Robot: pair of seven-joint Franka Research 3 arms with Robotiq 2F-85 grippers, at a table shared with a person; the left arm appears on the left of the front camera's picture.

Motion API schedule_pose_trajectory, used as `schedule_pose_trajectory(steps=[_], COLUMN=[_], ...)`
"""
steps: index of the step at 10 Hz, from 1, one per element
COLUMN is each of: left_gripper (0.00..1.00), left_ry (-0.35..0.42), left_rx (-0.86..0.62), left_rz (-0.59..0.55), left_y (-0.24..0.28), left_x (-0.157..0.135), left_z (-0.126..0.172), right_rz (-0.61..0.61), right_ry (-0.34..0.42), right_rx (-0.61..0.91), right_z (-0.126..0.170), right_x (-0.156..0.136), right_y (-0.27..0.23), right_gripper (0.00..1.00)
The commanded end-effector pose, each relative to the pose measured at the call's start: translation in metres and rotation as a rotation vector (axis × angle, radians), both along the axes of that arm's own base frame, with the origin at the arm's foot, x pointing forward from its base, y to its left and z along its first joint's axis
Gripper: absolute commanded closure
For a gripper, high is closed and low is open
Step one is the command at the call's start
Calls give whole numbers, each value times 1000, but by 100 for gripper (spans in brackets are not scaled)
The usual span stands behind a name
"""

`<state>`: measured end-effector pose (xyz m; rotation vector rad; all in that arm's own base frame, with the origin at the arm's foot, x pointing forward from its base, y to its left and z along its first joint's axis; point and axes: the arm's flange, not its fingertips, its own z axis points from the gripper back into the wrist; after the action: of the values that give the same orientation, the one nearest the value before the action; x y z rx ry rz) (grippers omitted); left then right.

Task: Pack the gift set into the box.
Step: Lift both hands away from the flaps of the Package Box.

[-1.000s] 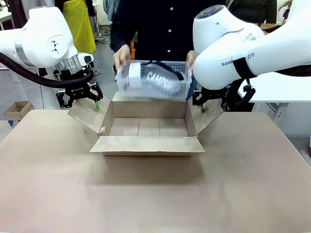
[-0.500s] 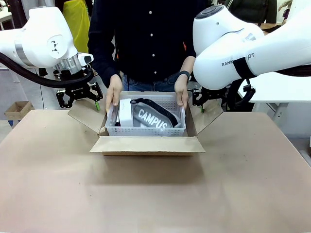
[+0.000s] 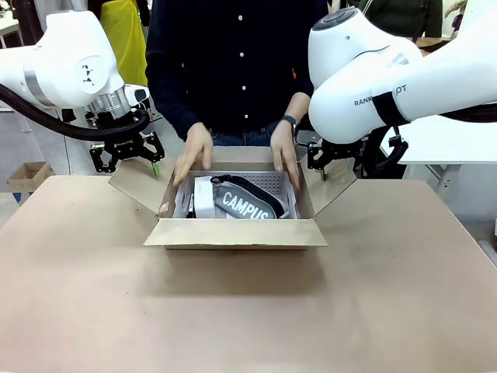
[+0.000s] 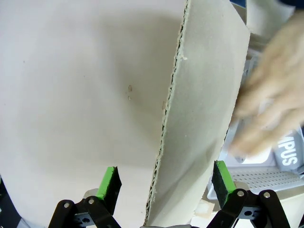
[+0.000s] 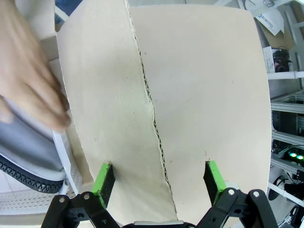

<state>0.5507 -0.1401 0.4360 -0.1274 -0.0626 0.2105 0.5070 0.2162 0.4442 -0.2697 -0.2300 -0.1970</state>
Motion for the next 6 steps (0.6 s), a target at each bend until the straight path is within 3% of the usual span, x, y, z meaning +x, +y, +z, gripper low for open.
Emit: schedule_pose_trajectory(steps=[1,4,5,6], left_gripper=[0,0,0,0], left_ry=[1,0,15,21], left_rx=[14,0,-166,-436], left_rz=[13,0,-125,-289], left_y=[0,0,26,73], left_x=[0,0,-8,-17], left_z=[1,0,18,27], right_rz=[-25,0,153,207], right_ry=[-18,0,36,66], right_rx=[-20,0,228,482], right_z=[3,0,23,42], right_x=[4,0,-6,-12], right_y=[2,0,-23,-66], right_gripper=[0,0,0,0])
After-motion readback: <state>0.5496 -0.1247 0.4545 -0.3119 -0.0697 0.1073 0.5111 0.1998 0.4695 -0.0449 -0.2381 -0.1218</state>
